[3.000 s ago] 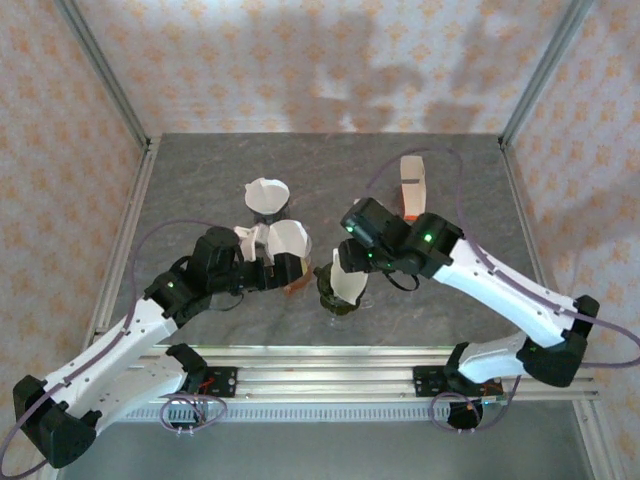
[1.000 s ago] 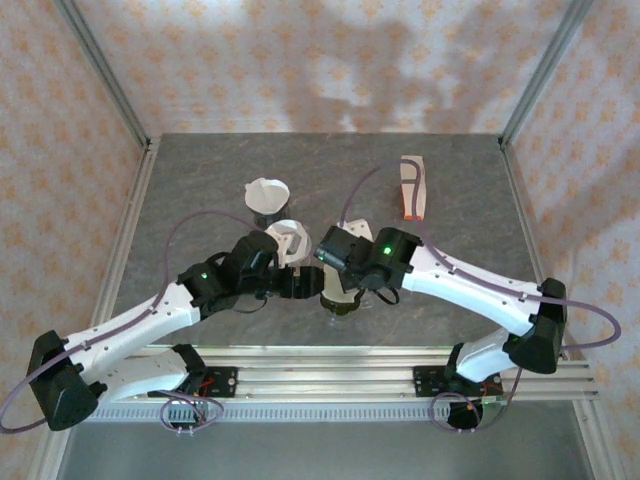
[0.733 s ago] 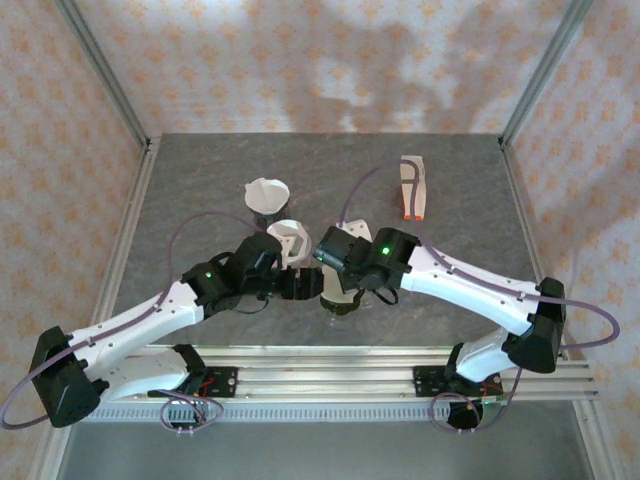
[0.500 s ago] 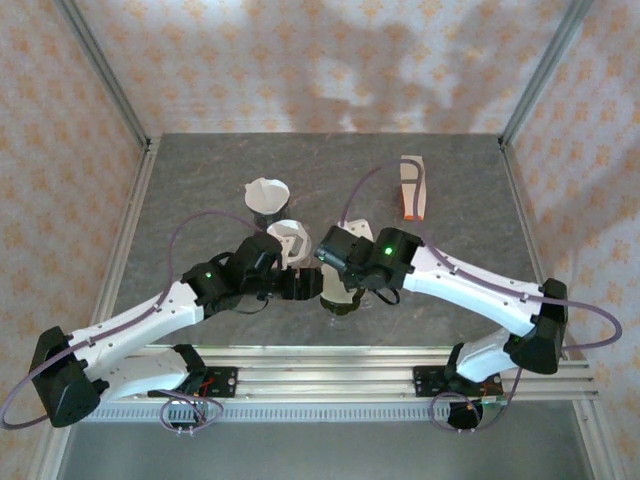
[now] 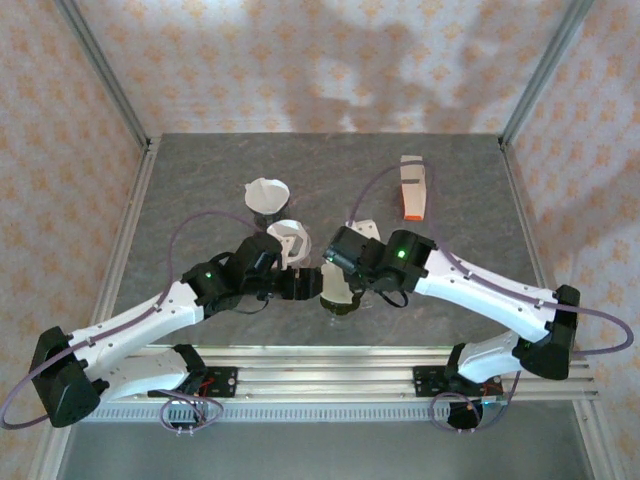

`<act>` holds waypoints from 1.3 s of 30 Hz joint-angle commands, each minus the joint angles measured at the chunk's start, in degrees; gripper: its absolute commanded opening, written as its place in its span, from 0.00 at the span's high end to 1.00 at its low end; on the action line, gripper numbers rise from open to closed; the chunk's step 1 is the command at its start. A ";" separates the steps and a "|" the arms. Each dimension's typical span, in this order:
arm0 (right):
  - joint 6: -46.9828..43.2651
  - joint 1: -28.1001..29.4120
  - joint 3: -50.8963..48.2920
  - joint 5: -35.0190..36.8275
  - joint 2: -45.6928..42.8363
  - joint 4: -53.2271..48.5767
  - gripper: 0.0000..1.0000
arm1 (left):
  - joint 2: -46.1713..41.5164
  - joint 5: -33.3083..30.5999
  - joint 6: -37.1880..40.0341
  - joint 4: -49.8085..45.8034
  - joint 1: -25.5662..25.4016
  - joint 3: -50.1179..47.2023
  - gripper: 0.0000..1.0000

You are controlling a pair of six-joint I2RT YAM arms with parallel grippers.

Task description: Place the coffee filter in the dripper

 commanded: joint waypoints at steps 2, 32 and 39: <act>1.07 0.38 -1.26 -0.10 -1.13 0.21 0.91 | 0.15 -1.69 0.30 0.09 -0.41 -0.73 0.30; 3.26 0.38 -3.63 -1.74 -3.47 1.20 0.80 | 0.25 -1.98 -0.44 1.43 -0.52 -1.67 0.26; 3.33 0.38 -4.28 -2.03 -3.05 0.92 0.96 | -0.24 -2.43 -0.44 1.08 -0.51 -1.64 0.24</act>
